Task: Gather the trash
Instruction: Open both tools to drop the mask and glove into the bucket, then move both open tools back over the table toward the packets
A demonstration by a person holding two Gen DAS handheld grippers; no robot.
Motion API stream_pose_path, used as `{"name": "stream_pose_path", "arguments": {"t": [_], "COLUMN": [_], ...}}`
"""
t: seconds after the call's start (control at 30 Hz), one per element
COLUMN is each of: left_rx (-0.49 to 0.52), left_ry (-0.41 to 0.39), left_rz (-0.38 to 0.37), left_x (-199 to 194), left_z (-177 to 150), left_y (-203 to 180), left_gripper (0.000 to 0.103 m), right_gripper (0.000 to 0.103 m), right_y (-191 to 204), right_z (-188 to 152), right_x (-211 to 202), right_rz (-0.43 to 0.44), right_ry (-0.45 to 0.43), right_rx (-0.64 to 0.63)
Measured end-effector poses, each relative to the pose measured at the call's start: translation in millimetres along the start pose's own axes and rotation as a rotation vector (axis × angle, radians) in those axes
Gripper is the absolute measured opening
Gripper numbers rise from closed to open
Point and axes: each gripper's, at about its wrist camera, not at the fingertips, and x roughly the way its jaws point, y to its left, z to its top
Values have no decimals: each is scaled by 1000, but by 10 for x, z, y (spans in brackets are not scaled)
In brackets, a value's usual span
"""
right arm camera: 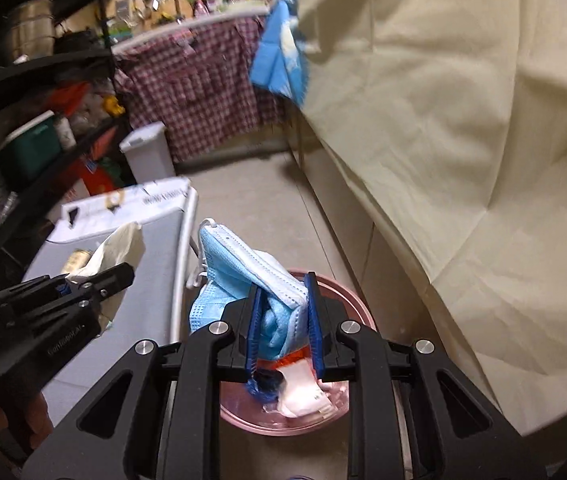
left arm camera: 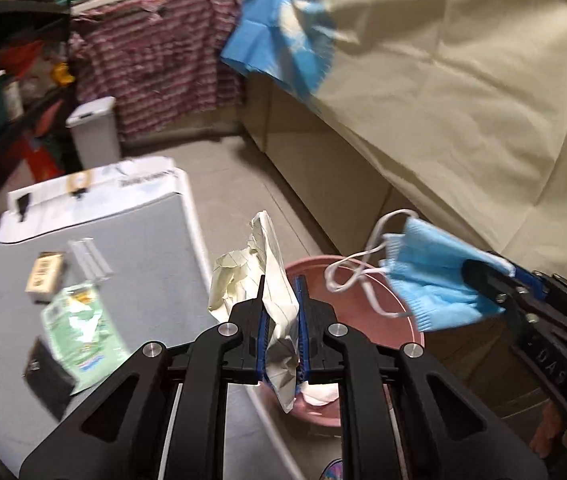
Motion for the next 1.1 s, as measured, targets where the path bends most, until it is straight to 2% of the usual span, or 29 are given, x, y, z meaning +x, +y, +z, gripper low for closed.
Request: {"name": "stream_pose_path", "arguments": {"t": [0.07, 0.13, 0.17, 0.2, 0.23, 0.33, 0.5, 0.63, 0.8, 0.97, 1.1], "left_rx": [13, 36, 49, 59, 62, 50, 7, -9, -85, -145, -233], "left_ry": [23, 63, 90, 120, 131, 150, 159, 130, 55, 6, -16], "left_rz": [-10, -6, 5, 30, 53, 64, 51, 54, 100, 213, 283], "left_x": [162, 338, 412, 490, 525, 620, 655, 507, 84, -309, -613], "left_z": [1, -20, -21, -34, -41, -65, -74, -44, -74, -183, -343], "left_y": [-69, -137, -159, -175, -177, -133, -79, 21, 519, 1182, 1780], "left_gripper": [15, 24, 40, 55, 58, 58, 58, 58, 58, 58, 58], "right_gripper": [24, 28, 39, 46, 52, 57, 60, 69, 75, 79, 82], "right_y": [-59, -138, -165, -186, -196, -177, -177, -115, 193, 685, 1130], "right_z": [-35, -66, -80, -103, -118, -140, -153, -122, -52, -41, -58], "right_x": [145, 322, 380, 436, 507, 566, 549, 424, 217, 160, 170], "right_rz": [1, -14, -20, -19, -11, -48, -20, 7, 104, 185, 236], "right_ry": [35, 81, 95, 115, 139, 143, 149, 116, 37, 24, 21], "right_rx": [-2, 4, 5, 7, 6, -21, 4, 9, -1, -42, -94]}}
